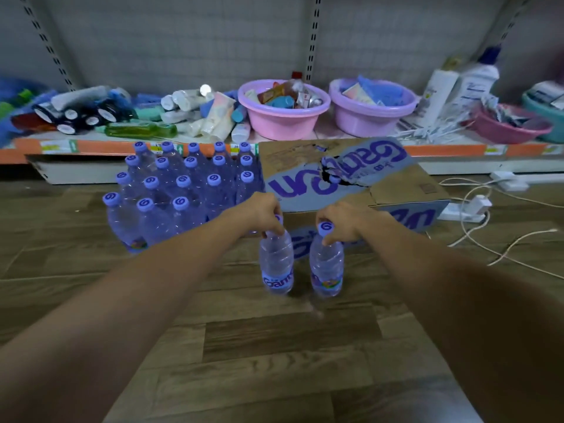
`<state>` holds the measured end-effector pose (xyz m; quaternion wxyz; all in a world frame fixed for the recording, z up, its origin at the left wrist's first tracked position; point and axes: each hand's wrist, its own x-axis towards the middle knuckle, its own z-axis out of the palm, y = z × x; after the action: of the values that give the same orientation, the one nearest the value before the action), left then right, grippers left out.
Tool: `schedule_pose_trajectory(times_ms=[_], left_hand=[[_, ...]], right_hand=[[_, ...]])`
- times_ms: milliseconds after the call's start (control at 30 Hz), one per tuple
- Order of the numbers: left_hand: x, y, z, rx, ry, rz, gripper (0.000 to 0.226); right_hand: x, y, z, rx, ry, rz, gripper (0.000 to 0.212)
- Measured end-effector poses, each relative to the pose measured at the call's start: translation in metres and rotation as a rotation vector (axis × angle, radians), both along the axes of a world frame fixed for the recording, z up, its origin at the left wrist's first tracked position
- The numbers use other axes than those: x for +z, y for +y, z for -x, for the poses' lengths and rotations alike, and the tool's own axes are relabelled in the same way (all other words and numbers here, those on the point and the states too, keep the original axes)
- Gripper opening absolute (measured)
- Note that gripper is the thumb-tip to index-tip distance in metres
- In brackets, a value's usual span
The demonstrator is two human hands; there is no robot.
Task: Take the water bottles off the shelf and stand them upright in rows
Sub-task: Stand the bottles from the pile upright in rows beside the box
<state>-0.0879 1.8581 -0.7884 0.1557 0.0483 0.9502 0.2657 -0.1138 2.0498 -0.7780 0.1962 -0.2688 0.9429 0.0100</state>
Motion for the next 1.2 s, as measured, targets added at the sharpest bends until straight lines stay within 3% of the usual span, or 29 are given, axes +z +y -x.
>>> schedule_pose_trajectory(times_ms=[233, 500, 833, 1200], left_hand=[[-0.021, 0.034, 0.015, 0.056, 0.038, 0.058, 0.017], [-0.037, 0.048, 0.022, -0.039, 0.051, 0.255, 0.024], [-0.038, 0.027, 0.021, 0.013, 0.136, 0.262, 0.029], [-0.034, 0.043, 0.017, -0.076, 0.035, 0.45, 0.037]], right_hand=[[-0.018, 0.026, 0.013, -0.075, 0.083, 0.043, 0.032], [-0.057, 0.001, 0.015, -0.126, 0.07, 0.14, 0.029], [-0.054, 0.001, 0.023, -0.107, 0.044, 0.211, 0.035], [-0.044, -0.002, 0.022, -0.338, -0.089, 0.32, 0.023]])
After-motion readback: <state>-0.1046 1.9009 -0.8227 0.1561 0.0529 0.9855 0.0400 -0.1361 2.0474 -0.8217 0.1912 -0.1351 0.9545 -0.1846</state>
